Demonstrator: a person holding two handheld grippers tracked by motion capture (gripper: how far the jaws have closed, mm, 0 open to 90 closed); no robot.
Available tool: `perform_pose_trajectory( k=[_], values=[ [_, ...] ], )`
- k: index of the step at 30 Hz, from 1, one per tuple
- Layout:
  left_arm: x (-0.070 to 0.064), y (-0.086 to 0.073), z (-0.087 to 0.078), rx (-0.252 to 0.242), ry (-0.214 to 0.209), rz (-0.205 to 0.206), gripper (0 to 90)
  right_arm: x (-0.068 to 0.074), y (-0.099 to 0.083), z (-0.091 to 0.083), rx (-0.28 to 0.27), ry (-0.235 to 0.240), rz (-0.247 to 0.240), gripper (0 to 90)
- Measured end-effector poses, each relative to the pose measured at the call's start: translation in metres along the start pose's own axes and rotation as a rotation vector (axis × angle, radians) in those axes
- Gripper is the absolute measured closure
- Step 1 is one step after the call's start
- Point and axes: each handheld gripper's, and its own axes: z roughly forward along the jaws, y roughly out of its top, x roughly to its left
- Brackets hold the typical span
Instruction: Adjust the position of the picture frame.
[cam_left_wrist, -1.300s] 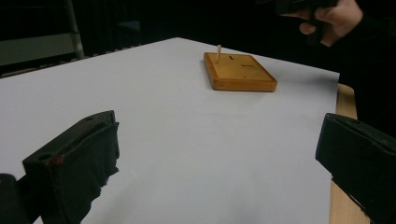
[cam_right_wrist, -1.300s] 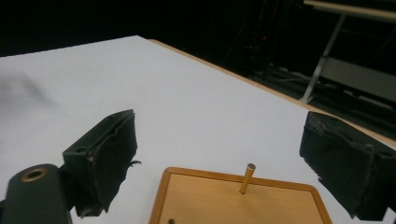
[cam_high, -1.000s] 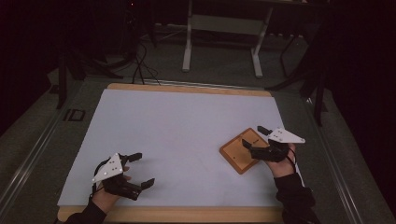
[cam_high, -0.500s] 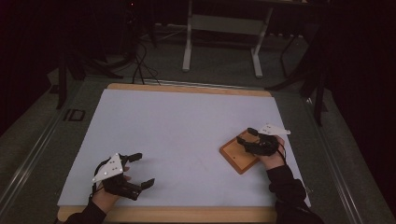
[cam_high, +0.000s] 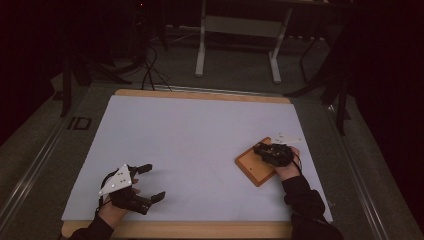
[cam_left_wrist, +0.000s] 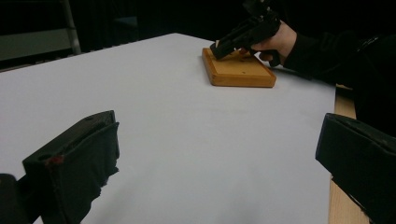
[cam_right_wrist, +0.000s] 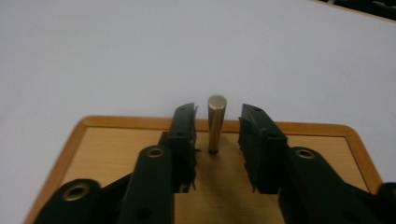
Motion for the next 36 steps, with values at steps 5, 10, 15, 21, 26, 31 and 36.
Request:
perform_pose_trajectory(
  k=[5,10,15,21,26,31,36],
  values=[
    [0.0,0.0,0.0,0.004,-0.001,0.002,0.0,0.0,-0.001,0.003,-0.003,0.016,0.008,78.6],
    [0.0,0.0,0.001,0.008,-0.002,0.006,0.0,0.0,-0.003,0.003,-0.016,0.019,0.021,83.7],
    [-0.001,0.0,0.001,0.007,-0.004,0.007,0.0,0.0,-0.004,0.003,-0.025,0.014,0.067,84.7],
    [0.0,0.0,0.001,0.003,-0.003,0.002,0.0,0.002,0.001,-0.004,-0.023,0.001,0.081,85.2],
    [-0.001,0.0,0.001,0.005,-0.006,0.009,0.0,0.001,0.005,-0.017,-0.054,-0.003,0.092,85.3],
    [0.0,0.0,0.001,0.006,-0.005,0.005,0.0,0.002,0.01,-0.027,-0.08,-0.024,0.078,85.4],
    [0.0,0.0,0.001,0.005,-0.005,0.006,0.0,0.002,0.017,-0.036,-0.128,-0.017,0.095,85.4]
  ],
)
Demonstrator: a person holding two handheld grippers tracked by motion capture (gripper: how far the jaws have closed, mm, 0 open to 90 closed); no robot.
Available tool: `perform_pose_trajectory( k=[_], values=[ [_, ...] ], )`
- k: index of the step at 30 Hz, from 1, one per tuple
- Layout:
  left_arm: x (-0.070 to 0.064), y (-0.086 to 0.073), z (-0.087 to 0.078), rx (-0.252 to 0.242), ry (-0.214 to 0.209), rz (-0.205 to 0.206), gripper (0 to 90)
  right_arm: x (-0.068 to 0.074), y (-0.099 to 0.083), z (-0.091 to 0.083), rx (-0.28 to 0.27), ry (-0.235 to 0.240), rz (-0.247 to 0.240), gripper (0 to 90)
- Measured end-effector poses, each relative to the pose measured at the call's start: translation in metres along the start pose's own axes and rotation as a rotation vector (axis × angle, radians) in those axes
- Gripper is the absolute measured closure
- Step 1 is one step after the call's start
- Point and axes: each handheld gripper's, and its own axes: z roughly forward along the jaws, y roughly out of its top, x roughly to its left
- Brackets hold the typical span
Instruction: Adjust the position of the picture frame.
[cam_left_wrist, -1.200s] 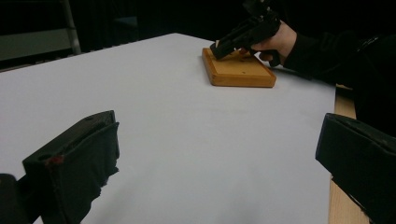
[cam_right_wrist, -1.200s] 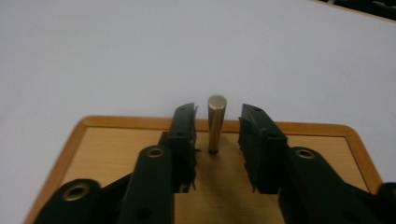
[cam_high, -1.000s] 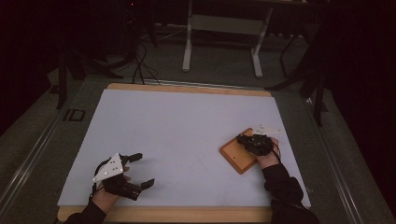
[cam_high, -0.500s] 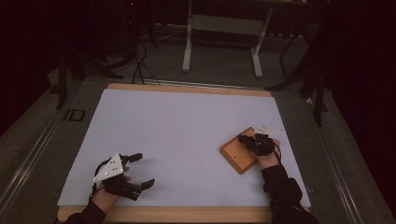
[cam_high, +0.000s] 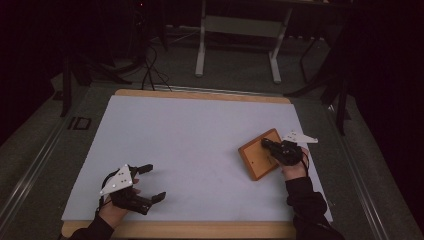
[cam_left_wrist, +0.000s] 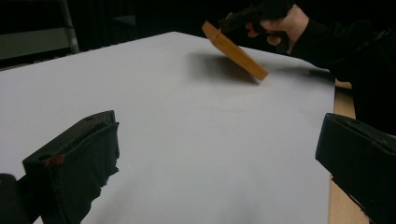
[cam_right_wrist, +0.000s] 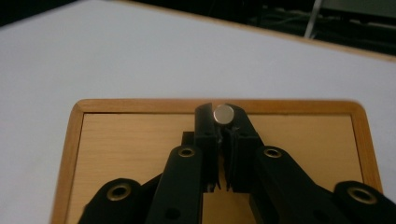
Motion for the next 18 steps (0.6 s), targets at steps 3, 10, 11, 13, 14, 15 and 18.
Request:
perform_pose_trajectory(
  k=[3,10,11,13,14,15,18],
  values=[
    [0.0,0.0,0.0,-0.001,-0.001,-0.001,0.0,0.004,0.006,-0.003,-0.018,0.006,-0.008,85.4],
    [0.0,0.0,0.0,-0.001,0.0,-0.001,0.0,0.021,0.023,-0.005,-0.06,0.036,-0.042,85.4],
    [0.0,0.0,0.0,-0.001,0.0,0.0,0.0,0.024,0.025,-0.005,-0.067,0.045,-0.042,85.4],
    [0.0,0.0,0.0,-0.001,-0.003,-0.001,0.0,0.027,0.027,-0.006,-0.072,0.052,-0.048,85.4],
    [0.0,0.0,0.0,-0.001,-0.003,-0.001,0.0,0.033,0.031,-0.006,-0.082,0.067,-0.052,85.4],
    [0.0,0.0,0.0,0.0,-0.003,0.001,0.0,0.035,0.032,-0.006,-0.085,0.07,-0.055,85.4],
    [-0.001,0.001,0.0,0.0,-0.005,0.003,0.0,0.044,0.036,-0.005,-0.091,0.094,-0.056,85.5]
  ],
)
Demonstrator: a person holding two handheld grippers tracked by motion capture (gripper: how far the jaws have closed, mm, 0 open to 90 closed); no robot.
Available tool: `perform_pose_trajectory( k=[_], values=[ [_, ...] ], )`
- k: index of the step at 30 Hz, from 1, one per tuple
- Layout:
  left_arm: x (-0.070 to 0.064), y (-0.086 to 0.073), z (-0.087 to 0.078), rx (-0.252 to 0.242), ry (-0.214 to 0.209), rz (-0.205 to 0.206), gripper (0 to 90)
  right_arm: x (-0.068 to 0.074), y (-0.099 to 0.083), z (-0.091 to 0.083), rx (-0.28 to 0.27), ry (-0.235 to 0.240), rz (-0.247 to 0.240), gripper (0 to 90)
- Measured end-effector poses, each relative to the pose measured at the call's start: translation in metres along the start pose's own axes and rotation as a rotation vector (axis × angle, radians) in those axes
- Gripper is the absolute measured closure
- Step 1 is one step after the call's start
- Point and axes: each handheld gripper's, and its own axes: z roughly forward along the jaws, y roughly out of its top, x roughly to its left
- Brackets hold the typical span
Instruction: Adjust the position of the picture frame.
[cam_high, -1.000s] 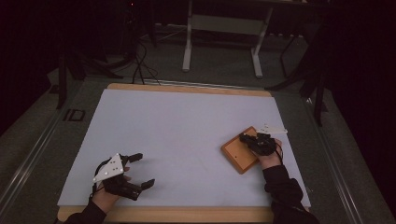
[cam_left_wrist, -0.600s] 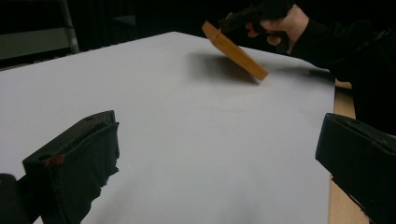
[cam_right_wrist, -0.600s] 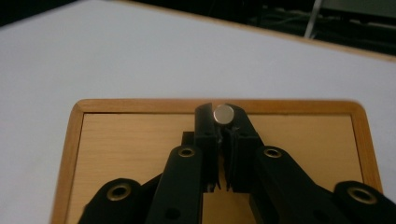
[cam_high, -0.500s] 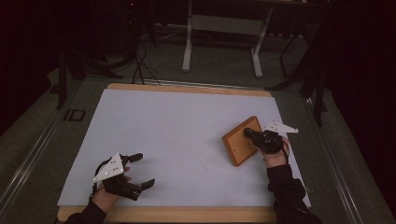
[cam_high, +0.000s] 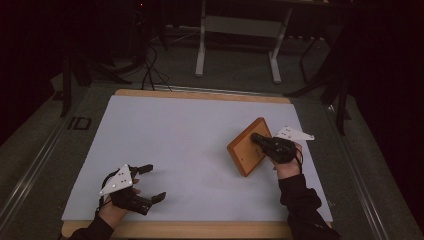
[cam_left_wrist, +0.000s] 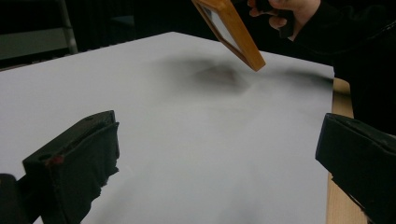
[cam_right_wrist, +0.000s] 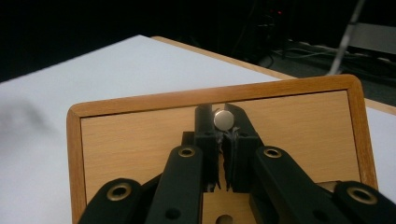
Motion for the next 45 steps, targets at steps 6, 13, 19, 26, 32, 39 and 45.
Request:
perform_pose_trajectory(
  k=[6,13,19,26,32,39,45],
  values=[
    [0.0,0.0,0.0,0.001,-0.002,-0.001,0.0,0.019,0.004,0.005,0.002,0.038,-0.026,85.4],
    [0.0,0.0,0.0,0.0,-0.006,0.0,0.0,0.048,0.001,0.016,0.014,0.078,-0.031,85.4],
    [0.0,0.0,0.0,-0.002,-0.008,0.0,0.0,0.063,-0.009,0.029,0.048,0.09,-0.033,85.4],
    [0.0,0.0,0.0,0.0,-0.011,0.0,0.0,0.072,-0.018,0.051,0.084,0.094,-0.035,85.4],
    [0.0,0.0,0.0,0.0,-0.013,0.0,0.0,0.075,-0.021,0.07,0.111,0.106,-0.03,85.4],
    [0.0,-0.001,0.001,0.007,-0.017,-0.001,0.0,0.082,-0.023,0.092,0.14,0.117,-0.038,85.4],
    [0.001,-0.001,0.0,0.012,-0.017,0.004,0.0,0.087,-0.028,0.111,0.182,0.111,-0.054,85.3]
  ],
)
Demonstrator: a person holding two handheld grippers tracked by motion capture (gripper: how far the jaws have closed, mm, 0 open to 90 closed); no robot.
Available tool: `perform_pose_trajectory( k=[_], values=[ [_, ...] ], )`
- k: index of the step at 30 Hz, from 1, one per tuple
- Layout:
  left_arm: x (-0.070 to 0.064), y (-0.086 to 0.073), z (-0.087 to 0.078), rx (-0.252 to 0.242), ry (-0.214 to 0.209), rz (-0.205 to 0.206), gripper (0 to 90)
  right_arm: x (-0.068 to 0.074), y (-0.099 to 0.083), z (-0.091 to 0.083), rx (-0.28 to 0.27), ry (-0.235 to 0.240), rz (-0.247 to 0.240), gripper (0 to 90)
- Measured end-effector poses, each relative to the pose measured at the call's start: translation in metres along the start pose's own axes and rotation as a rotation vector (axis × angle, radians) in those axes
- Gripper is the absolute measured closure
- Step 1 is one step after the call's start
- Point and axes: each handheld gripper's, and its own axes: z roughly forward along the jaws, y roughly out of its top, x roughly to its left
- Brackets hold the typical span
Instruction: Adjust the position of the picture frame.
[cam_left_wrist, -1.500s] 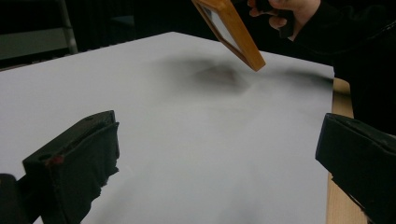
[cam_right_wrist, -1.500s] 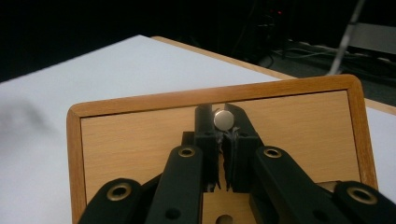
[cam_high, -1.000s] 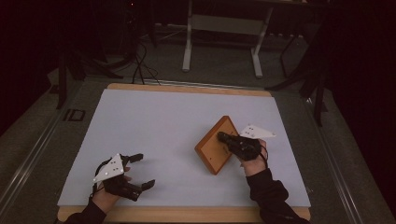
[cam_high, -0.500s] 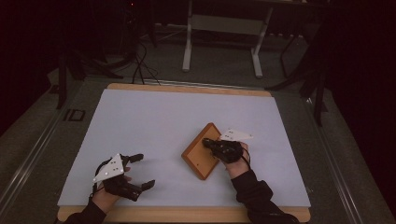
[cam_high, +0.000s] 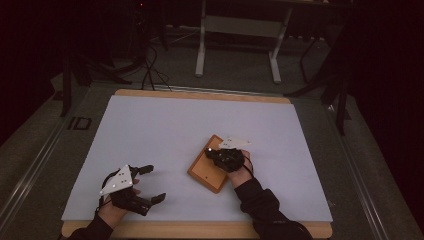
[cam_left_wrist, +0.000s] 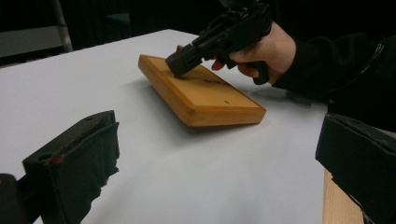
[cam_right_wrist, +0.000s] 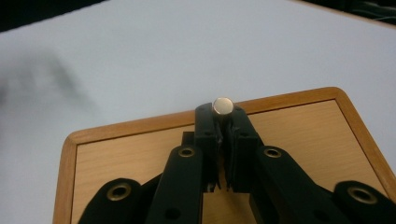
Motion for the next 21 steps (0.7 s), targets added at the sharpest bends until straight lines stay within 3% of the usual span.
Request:
perform_pose_trajectory(
  k=[12,17,19,21],
  values=[
    [0.0,0.0,-0.001,0.001,-0.003,0.002,0.0,0.005,-0.007,0.02,0.056,-0.001,-0.047,85.2],
    [-0.001,0.0,-0.001,0.001,-0.001,0.003,0.0,0.005,-0.008,0.02,0.049,0.005,-0.039,84.4],
    [-0.001,0.0,-0.001,0.002,-0.003,0.005,0.0,0.004,-0.008,0.019,0.045,0.015,-0.033,83.4],
    [-0.001,0.0,0.0,0.004,-0.001,0.006,0.0,0.003,-0.008,0.018,0.037,0.036,-0.031,75.2]
  ],
)
